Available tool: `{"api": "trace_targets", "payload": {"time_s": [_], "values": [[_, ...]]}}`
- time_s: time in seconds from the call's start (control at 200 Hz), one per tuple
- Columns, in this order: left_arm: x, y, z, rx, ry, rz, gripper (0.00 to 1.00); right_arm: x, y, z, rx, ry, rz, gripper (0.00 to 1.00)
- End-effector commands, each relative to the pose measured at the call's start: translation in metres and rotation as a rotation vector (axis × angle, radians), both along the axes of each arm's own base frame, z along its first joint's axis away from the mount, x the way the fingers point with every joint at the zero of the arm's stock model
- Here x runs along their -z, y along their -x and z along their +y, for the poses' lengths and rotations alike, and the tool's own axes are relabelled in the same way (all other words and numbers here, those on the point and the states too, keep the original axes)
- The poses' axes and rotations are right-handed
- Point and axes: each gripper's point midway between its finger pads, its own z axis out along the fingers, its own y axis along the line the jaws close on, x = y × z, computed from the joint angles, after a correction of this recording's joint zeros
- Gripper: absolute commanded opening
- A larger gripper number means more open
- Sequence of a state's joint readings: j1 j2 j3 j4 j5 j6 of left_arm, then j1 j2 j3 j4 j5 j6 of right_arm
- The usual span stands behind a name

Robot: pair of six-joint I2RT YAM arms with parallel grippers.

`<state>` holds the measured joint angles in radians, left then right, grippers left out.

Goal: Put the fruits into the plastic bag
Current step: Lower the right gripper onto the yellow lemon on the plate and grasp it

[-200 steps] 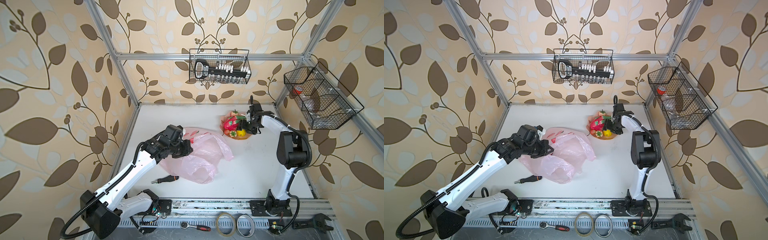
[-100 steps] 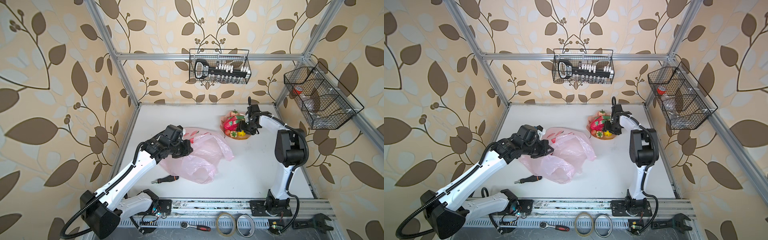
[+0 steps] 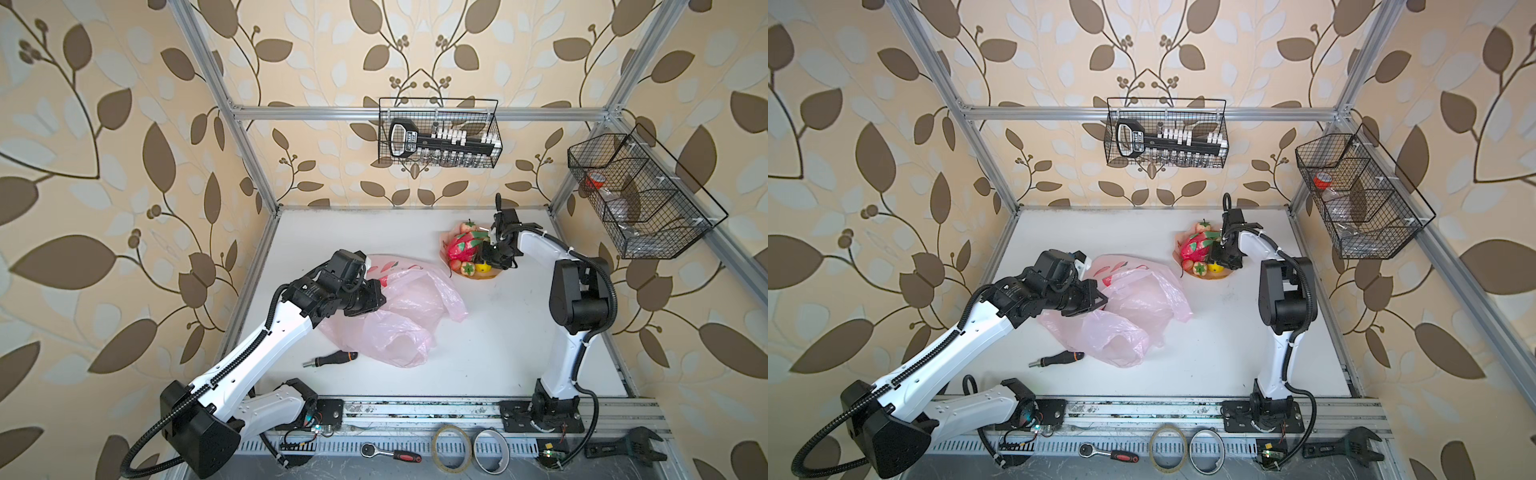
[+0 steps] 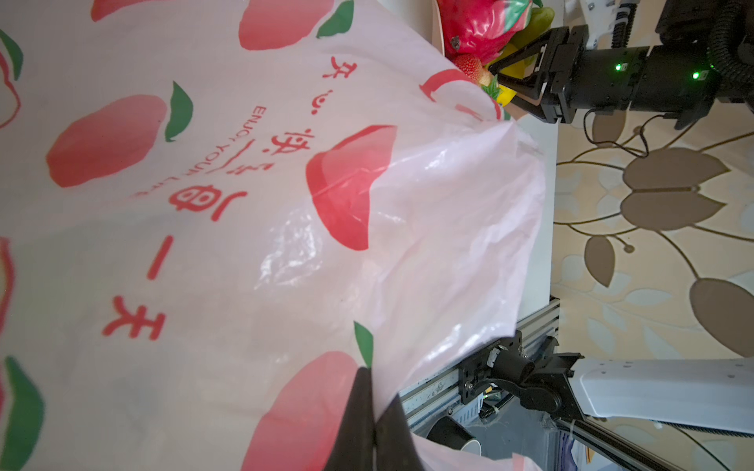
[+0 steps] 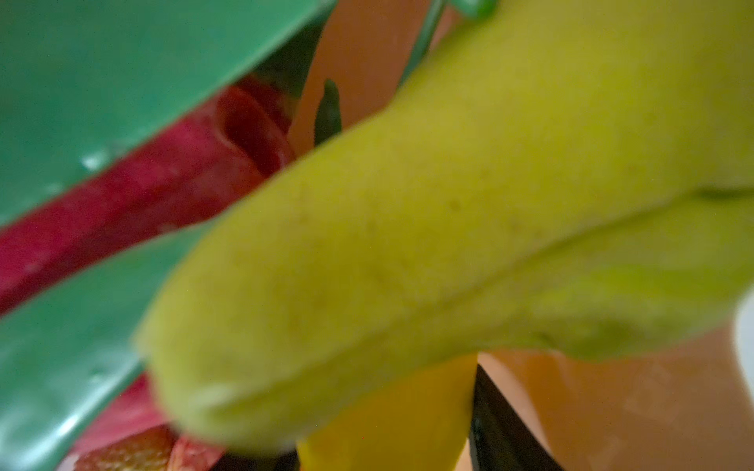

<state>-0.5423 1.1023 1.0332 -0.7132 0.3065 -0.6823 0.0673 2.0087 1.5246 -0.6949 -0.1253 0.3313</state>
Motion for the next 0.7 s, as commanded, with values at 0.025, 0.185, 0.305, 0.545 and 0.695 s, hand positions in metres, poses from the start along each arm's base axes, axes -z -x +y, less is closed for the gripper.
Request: {"api": "trace_targets", "payload": {"time_s": [0.025, 0.185, 0.305, 0.545, 0.695], "values": [[-0.01, 0.001, -0.001, 0.012, 0.027, -0.032, 0.0, -0.018, 0.004, 0.002, -0.024, 0.007, -0.02, 0.37], [-0.009, 0.001, -0.002, 0.016, 0.032, -0.03, 0.0, -0.028, 0.009, 0.001, -0.026, 0.006, -0.036, 0.35], [-0.009, 0.0, -0.004, 0.02, 0.034, -0.029, 0.0, -0.038, 0.013, 0.001, -0.028, 0.005, -0.046, 0.34], [-0.008, -0.002, -0.007, 0.034, 0.039, -0.026, 0.0, -0.059, 0.029, 0.001, -0.025, -0.015, -0.072, 0.31], [-0.008, -0.003, -0.01, 0.044, 0.043, -0.024, 0.0, -0.074, 0.035, 0.002, -0.018, -0.036, -0.097, 0.31]]}}
